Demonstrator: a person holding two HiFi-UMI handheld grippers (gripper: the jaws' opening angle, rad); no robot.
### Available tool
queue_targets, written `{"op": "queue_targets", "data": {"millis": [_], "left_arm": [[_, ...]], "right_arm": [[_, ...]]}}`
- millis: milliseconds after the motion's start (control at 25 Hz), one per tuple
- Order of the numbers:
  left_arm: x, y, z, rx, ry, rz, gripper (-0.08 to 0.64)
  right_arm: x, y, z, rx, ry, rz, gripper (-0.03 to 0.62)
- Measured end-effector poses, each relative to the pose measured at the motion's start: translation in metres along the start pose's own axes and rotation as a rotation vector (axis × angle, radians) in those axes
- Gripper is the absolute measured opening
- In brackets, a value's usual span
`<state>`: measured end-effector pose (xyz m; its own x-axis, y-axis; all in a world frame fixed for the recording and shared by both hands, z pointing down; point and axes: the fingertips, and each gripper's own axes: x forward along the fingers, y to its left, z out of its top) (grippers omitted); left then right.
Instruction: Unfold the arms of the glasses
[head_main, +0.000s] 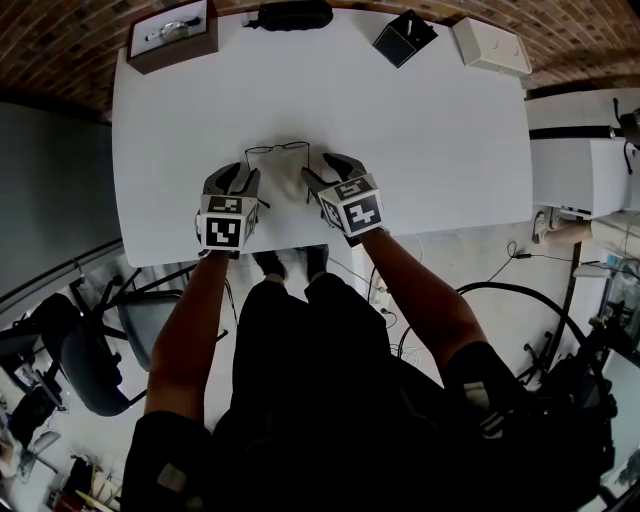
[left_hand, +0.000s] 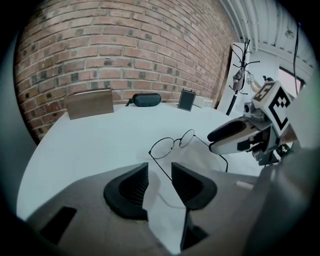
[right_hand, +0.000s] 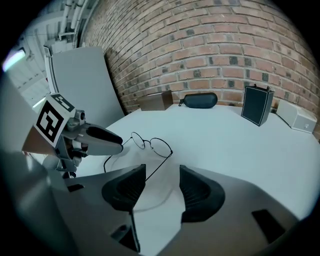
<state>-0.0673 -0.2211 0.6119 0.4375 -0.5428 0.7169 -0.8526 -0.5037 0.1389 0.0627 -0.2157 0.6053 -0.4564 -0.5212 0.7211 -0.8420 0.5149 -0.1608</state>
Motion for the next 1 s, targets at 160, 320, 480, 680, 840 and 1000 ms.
{"op": "queue_targets", "data": {"millis": [160,320,480,680,840,1000], "left_arm": [[-0.002,-0.004,0.005,-0.028,-0.034,-0.009,0.15],[-0.01,-0.008,0.007,-0.03,-0.078,-0.012,0.15],[-0.026,-0.01,0.012,-0.075,-0.124,0.004,0.15],[-0.056,-0.027,0.014,-0.101,-0.17,-0.002,0.123],[-0.083,-0.039,0.018,-0.123,-0.225,0.035,0.052],[-0.111,-0.057,0.021,-0.154,-0.284,0.063,0.026]], "right_arm": [[-0.003,0.004,0.004,-0.025,-0.011,0.015,0.183],[-0.012,0.006,0.006,-0.018,-0.033,0.027,0.183],[-0.026,0.012,0.014,-0.05,-0.06,0.043,0.183],[-0.058,0.025,0.02,-0.09,-0.091,0.111,0.181],[-0.085,0.029,0.025,-0.109,-0.129,0.126,0.151],[-0.114,0.032,0.031,-0.114,-0.198,0.152,0.055]]}}
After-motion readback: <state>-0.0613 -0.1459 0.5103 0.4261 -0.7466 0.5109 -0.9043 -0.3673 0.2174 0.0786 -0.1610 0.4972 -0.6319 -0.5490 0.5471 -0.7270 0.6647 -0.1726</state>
